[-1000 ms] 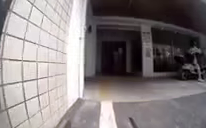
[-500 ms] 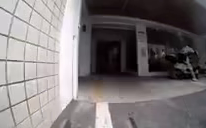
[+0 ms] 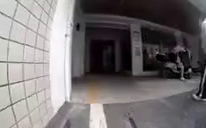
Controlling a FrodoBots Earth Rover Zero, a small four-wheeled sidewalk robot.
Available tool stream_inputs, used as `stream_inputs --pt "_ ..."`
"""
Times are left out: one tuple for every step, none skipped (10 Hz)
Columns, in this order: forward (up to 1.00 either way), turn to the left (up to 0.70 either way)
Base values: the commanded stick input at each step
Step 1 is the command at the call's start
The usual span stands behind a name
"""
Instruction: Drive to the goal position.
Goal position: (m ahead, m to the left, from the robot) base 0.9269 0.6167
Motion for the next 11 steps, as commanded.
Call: stream_inputs --pt "0.24 -0.98" --pt "0.24 -0.98" --pt "0.24 -0.98" --pt "0.24 -0.98" --pt "0.24 -0.98" --pt "0.24 -0.98" --pt "0.24 -0.97" --pt "0.24 -0.96" --pt "0.24 -0.98" --pt "0.24 -0.98" --pt "0.24 -0.80"
